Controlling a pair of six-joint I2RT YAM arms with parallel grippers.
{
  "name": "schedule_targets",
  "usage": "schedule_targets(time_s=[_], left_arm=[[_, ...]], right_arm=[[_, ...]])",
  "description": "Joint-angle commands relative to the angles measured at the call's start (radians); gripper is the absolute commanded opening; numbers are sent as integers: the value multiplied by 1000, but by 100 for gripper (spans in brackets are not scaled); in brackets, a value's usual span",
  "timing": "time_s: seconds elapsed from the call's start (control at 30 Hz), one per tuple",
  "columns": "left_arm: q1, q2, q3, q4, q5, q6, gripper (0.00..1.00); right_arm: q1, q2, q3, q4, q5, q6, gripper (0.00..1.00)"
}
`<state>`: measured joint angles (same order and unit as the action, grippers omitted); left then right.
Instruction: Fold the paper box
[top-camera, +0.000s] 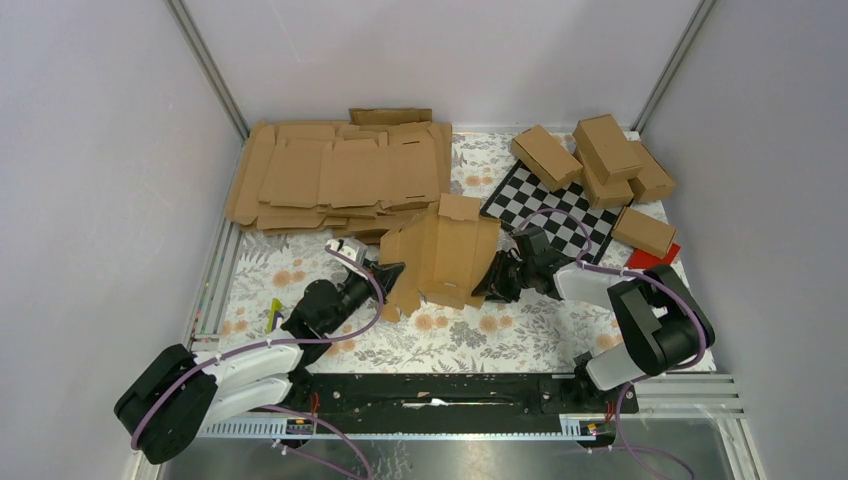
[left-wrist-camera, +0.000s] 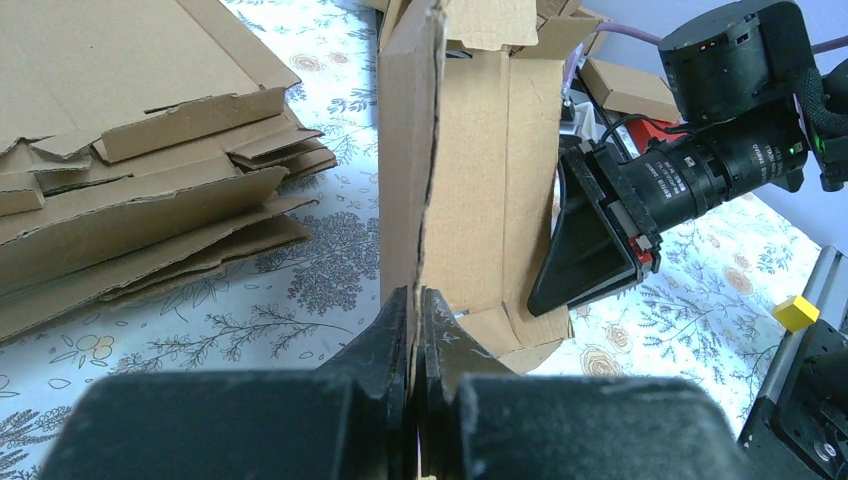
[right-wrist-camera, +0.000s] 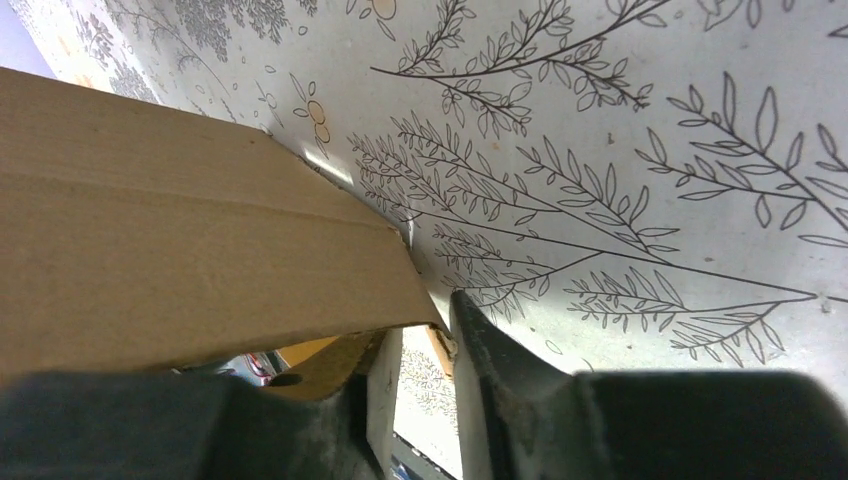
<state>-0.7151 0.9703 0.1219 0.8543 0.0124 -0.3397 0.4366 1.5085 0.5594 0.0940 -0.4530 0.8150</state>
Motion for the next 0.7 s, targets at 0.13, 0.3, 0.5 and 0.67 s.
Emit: schedule_targets(time_s=[0.13,0.3,0.5,0.67], left_arm=[[-7,-26,-8,64,46,-6,0],[-7,-39,-12,64,49,1,0],[-10,-53,-16,55,39,14,0],[-13,-55,-16,59,50,19,0]], right_arm=[[14,-36,0,54,3,26,12],[14,-75,4,54,6,79,9],[12,-160,-6,53,9,176,3],[11,-236,-39,75,50,273,2]])
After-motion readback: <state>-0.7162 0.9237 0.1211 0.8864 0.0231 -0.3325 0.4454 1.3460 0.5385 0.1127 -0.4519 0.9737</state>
